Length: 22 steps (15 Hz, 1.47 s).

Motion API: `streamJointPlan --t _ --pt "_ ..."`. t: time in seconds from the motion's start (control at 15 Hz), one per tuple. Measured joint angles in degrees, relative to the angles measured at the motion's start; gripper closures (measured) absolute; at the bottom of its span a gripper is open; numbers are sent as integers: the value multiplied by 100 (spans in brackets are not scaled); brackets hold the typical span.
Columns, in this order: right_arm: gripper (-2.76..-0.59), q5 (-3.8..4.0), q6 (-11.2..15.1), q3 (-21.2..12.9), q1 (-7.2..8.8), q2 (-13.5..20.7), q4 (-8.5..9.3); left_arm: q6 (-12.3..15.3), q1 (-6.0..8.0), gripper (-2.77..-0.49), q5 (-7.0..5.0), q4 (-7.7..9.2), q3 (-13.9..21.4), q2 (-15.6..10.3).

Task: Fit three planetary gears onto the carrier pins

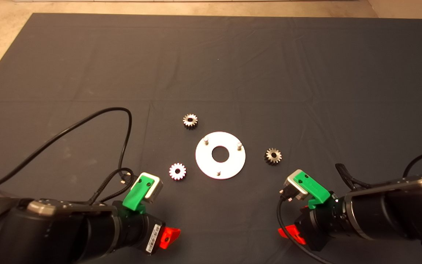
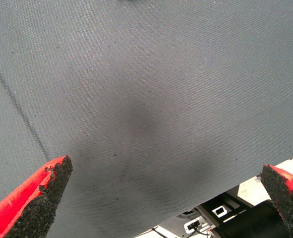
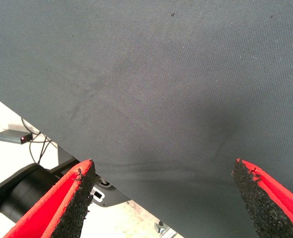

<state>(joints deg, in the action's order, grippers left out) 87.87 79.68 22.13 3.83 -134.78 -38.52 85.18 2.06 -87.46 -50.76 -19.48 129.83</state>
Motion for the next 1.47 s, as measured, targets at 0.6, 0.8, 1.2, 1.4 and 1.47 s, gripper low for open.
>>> streamJointPlan --t 0.6,0.8,1.2,1.4,1.47 --pt "-206 0 -91 0 46 68 4 0 1 -276 -2 0 -1 10" --pt "-206 -2 -441 2 160 94 22 0 0 -276 0 0 0 32" --pt "-206 -5 -821 312 763 250 40 0 0 -276 2 -1 0 116" --pt "-206 0 -963 547 833 305 40 0 2 -276 0 -1 0 143" --pt "-206 -5 -989 614 846 305 40 0 0 -276 0 -1 0 143"
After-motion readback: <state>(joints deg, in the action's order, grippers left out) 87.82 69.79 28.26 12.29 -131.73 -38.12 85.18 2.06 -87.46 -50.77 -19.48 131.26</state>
